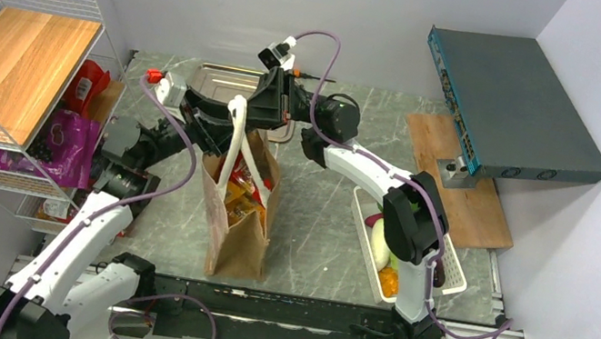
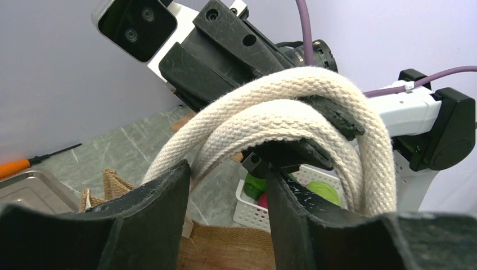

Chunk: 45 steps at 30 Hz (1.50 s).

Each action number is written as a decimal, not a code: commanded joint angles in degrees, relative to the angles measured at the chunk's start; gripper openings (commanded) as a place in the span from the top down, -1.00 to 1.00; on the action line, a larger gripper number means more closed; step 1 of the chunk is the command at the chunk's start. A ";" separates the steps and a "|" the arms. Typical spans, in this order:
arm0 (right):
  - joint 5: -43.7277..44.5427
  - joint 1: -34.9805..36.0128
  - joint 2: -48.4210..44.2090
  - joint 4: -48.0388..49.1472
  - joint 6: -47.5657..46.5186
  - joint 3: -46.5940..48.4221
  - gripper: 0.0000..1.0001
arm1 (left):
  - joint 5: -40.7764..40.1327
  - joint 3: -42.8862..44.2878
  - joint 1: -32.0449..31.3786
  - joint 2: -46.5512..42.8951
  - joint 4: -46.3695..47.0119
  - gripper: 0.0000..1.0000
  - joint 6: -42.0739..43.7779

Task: Place the food into the grocery bag and tie it
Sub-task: Tie the grocery bag at the center of the board.

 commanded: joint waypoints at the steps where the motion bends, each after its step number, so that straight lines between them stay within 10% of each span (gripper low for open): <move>1: 9.02 0.12 -2.89 15.58 6.07 1.49 1.00 | -0.45 1.49 -0.13 1.52 8.77 -0.13 -2.66; 9: 8.45 0.12 -2.59 16.97 8.81 1.67 1.00 | -0.84 1.06 -0.74 3.85 12.04 -0.63 -0.61; 23: 7.95 -0.16 -0.38 16.97 12.02 3.66 1.00 | 2.77 0.28 -0.97 7.33 21.91 1.00 -5.59; 30: 8.17 -1.78 0.73 16.65 10.68 5.44 1.00 | 3.68 2.93 -0.97 3.56 9.03 1.00 -1.93; 36: 8.39 -3.91 -1.00 14.75 7.34 0.46 0.35 | -1.39 8.22 -0.97 -0.10 -11.42 1.00 6.86; 45: 1.02 -6.53 -3.18 10.29 3.61 -1.35 0.03 | -5.21 15.34 -0.96 0.17 -25.28 1.00 13.15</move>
